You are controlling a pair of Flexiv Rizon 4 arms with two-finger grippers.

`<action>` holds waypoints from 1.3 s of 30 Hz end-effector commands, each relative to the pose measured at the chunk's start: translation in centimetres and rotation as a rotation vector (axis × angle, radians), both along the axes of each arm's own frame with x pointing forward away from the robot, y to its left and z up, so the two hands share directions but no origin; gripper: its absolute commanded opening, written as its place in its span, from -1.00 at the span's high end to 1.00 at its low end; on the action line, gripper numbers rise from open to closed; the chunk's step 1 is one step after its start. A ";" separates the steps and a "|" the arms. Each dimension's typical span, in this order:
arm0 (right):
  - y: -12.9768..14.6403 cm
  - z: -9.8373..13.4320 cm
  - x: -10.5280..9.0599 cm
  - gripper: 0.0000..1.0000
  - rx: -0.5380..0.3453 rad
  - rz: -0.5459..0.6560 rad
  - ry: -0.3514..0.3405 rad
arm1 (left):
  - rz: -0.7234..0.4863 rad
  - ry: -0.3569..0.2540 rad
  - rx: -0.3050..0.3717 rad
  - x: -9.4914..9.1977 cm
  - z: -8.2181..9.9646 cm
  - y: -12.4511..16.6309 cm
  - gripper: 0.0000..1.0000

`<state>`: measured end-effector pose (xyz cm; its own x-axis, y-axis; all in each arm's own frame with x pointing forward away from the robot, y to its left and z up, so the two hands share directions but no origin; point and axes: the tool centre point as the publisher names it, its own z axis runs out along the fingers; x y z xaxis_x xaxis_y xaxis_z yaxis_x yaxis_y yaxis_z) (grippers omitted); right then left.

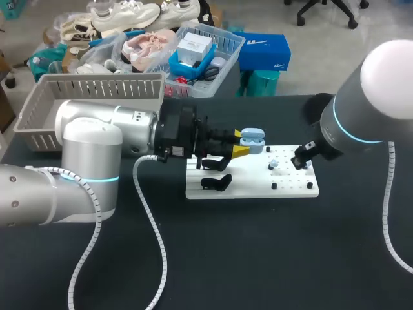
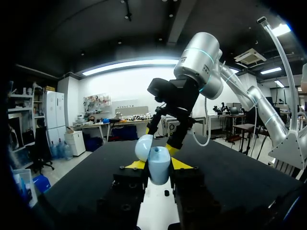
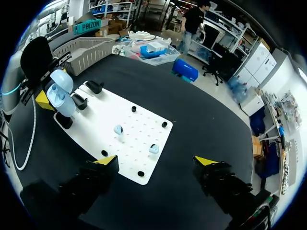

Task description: Pick up each earbud case from the left stands, insert the matching earbuds, close the lid, and place the case in the box.

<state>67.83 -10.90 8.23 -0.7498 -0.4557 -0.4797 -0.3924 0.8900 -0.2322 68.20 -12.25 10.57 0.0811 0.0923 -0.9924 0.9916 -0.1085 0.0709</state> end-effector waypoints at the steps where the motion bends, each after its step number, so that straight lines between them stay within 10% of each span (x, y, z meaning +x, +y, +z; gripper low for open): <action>1: 0.3 -1.3 0.3 -1.00 0.009 0.002 -0.032 | 0.000 -0.001 -0.001 0.0 0.0 0.0 1.00; 8: 0.5 -2.6 0.9 -0.94 -0.020 0.018 -0.001 | 0.000 -0.001 -0.001 0.0 0.0 0.0 1.00; 9: 0.6 -2.8 1.0 -0.33 -0.024 0.022 0.003 | 0.000 -0.001 -0.001 0.0 0.0 0.0 1.00; 13: 0.7 -3.3 1.4 0.01 -0.032 0.032 0.013 | 0.000 -0.001 -0.001 0.0 0.0 0.0 1.00; 39: 0.4 -5.5 2.4 0.23 -0.078 0.026 0.060 | 0.000 -0.001 -0.001 0.0 0.0 0.0 1.00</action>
<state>70.09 -10.62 2.94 -0.7628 -0.5098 -0.3978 -0.4319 0.8595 -0.2732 68.20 -12.25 10.57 0.0811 0.0923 -0.9924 0.9916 -0.1085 0.0709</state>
